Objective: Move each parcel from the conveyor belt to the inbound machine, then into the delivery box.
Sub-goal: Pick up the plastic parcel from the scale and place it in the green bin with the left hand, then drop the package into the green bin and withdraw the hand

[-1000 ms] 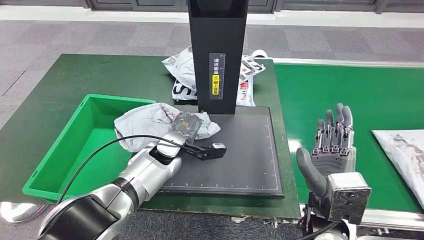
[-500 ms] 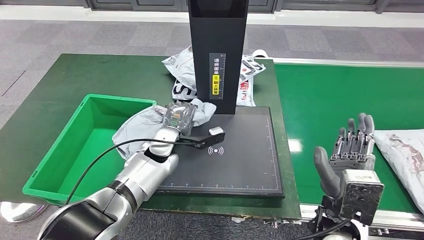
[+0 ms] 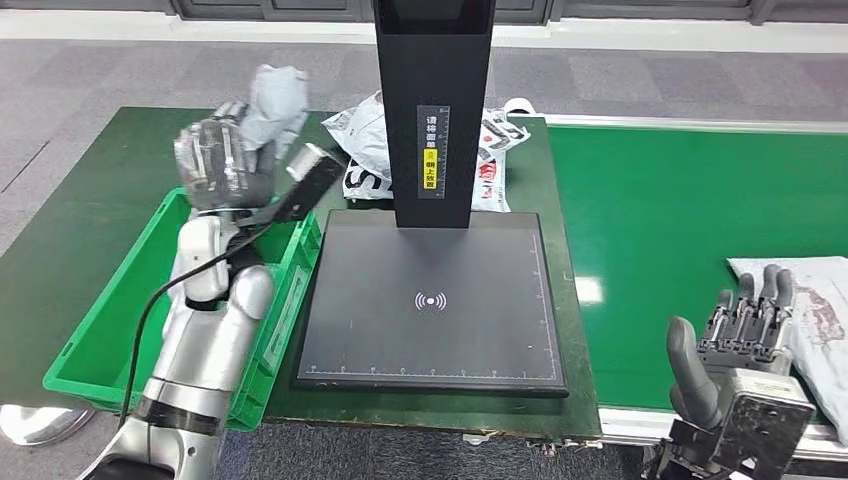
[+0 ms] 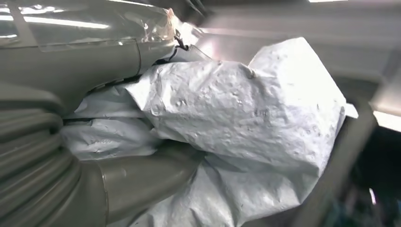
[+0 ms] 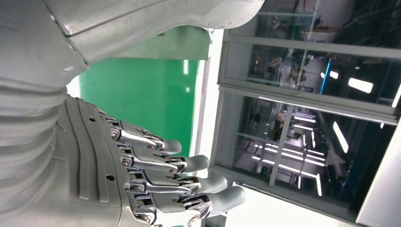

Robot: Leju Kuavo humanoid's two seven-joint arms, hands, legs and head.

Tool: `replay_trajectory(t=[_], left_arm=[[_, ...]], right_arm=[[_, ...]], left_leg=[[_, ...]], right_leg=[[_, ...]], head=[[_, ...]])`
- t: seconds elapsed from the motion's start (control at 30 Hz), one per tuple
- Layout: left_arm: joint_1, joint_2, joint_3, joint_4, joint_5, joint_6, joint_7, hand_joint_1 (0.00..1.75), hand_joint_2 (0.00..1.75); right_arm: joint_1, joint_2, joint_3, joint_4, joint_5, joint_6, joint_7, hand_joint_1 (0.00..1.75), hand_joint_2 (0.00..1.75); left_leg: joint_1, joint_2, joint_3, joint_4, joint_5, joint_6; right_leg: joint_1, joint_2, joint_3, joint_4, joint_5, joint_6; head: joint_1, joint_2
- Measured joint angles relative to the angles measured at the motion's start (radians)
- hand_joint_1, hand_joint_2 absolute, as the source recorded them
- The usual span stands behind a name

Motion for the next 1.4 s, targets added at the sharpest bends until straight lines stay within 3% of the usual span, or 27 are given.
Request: replay_trajectory(t=[0.3,0.73,0.83,0.87,0.97,1.0,1.4], left_arm=[[0.033,0.048,0.139,-0.221,0.027,0.072,-0.041,1.75,1.75],[0.033,0.059,0.16,-0.249,0.018,0.071,-0.037,1.75,1.75],[0.025,0.075,0.178,-0.238,-0.028,-0.003,0.02,1.75,1.75],[0.019,0.089,0.198,-0.212,-0.058,-0.069,0.053,1.31,1.75],[0.019,0.133,0.265,-0.085,-0.13,-0.289,0.116,0.0,0.44],[0.023,0.138,0.274,-0.062,-0.136,-0.321,0.12,0.0,0.0],[0.026,0.14,0.281,-0.016,-0.1,-0.422,0.11,0.0,0.0]], right_arm=[[0.011,-0.002,-0.009,0.0,-0.014,-0.013,-0.002,0.0,1.75],[0.011,-0.002,-0.01,0.0,-0.015,-0.014,-0.002,0.0,1.75],[0.014,-0.002,-0.012,0.0,-0.011,-0.004,0.002,0.0,1.75],[0.017,-0.001,-0.014,0.0,-0.003,0.015,0.009,0.0,1.75],[0.026,0.005,-0.02,-0.001,0.029,0.094,0.036,0.0,1.75],[0.025,0.007,-0.023,-0.001,0.033,0.106,0.04,0.0,1.75],[0.024,0.015,-0.045,-0.006,0.033,0.119,0.052,0.0,1.75]], left_leg=[[0.0,-0.001,-0.001,0.0,0.0,0.0],[0.0,-0.001,-0.001,0.0,0.0,0.0],[0.0,-0.001,-0.001,0.0,0.0,0.0],[0.0,0.0,-0.001,0.0,0.0,0.0],[0.001,0.0,-0.001,0.0,0.001,-0.001],[0.001,0.0,-0.001,0.0,0.001,-0.001],[0.001,0.0,-0.001,0.0,0.001,-0.001]], right_leg=[[0.0,-0.001,0.0,0.0,0.0,0.0],[0.0,-0.001,0.0,0.0,0.0,0.0],[0.0,-0.001,0.0,0.0,0.0,0.0],[0.0,-0.001,-0.001,0.0,0.0,0.0],[0.001,0.0,-0.001,0.0,0.0,-0.001],[0.002,0.0,-0.001,0.0,0.0,-0.001],[0.001,0.0,-0.002,0.0,0.0,-0.001]], head=[[0.0,0.0],[0.0,0.0],[0.0,0.0],[0.0,0.0],[0.0,0.0],[0.0,0.0],[0.0,0.0]])
